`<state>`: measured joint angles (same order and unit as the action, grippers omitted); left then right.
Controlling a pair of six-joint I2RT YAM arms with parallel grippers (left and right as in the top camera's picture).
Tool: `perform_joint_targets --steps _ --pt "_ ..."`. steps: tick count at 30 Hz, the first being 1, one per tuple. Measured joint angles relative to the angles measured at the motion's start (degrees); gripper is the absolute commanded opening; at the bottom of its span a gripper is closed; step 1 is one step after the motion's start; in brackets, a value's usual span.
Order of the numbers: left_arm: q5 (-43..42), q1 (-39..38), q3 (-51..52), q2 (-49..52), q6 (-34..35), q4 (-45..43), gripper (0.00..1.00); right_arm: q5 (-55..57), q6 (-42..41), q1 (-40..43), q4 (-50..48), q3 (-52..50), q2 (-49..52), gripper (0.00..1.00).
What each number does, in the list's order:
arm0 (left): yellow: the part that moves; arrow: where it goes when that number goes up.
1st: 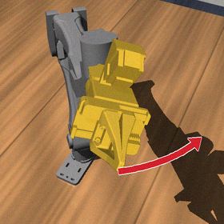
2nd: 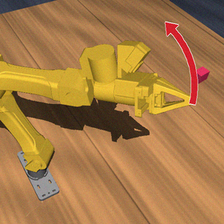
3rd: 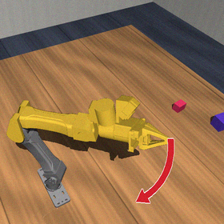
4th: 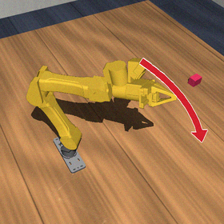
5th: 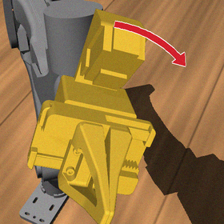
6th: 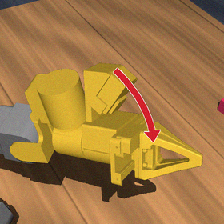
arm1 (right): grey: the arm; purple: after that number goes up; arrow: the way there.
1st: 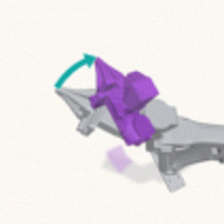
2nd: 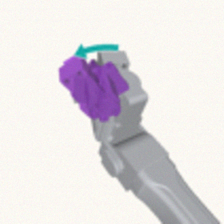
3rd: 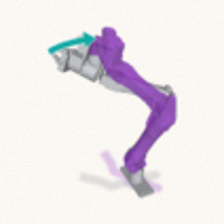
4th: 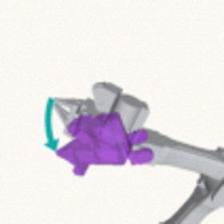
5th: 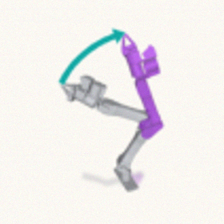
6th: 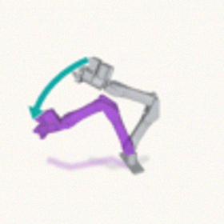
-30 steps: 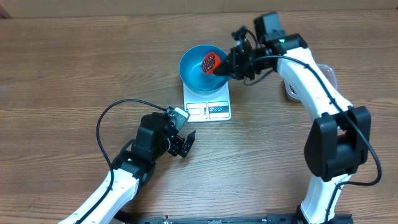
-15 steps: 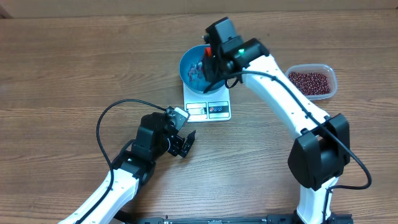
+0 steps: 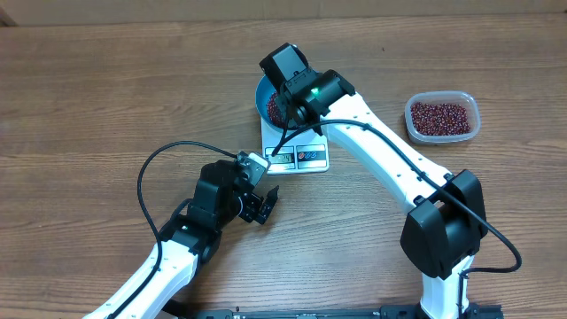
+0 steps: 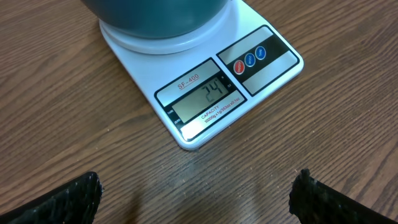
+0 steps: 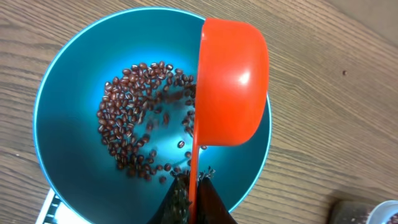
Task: Scoop item into bowl and weigh 150g on scale
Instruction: 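Tip the scoop with the right gripper to pour beans into the bowl, then move the empty scoop right back to the bean container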
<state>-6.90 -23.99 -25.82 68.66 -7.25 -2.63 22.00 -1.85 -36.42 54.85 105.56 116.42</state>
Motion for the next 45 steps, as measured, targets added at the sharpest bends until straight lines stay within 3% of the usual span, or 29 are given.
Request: perform_joint_targets --steps 11,19,23,30,36,45 --pt "0.0 0.0 0.0 0.0 0.0 0.0 1.00 0.1 0.6 0.1 0.2 0.0 0.0 0.04" --pt "0.0 0.0 0.0 0.0 0.0 0.0 1.00 -8.0 0.5 2.6 0.5 0.0 -0.7 0.04" --pt "0.0 0.0 0.0 0.0 0.0 0.0 1.00 -14.1 0.3 8.5 3.1 0.0 -4.9 0.04" --pt "0.0 0.0 0.0 0.0 0.0 0.0 1.00 -19.6 -0.7 25.9 13.6 0.5 -15.8 0.04" --pt "0.0 0.0 0.0 0.0 0.0 0.0 0.99 -19.6 -0.9 37.6 20.6 0.6 -16.5 0.04" --pt "0.0 0.0 0.0 0.0 0.0 0.0 1.00 -15.5 1.5 41.2 16.7 -5.3 -14.2 0.04"
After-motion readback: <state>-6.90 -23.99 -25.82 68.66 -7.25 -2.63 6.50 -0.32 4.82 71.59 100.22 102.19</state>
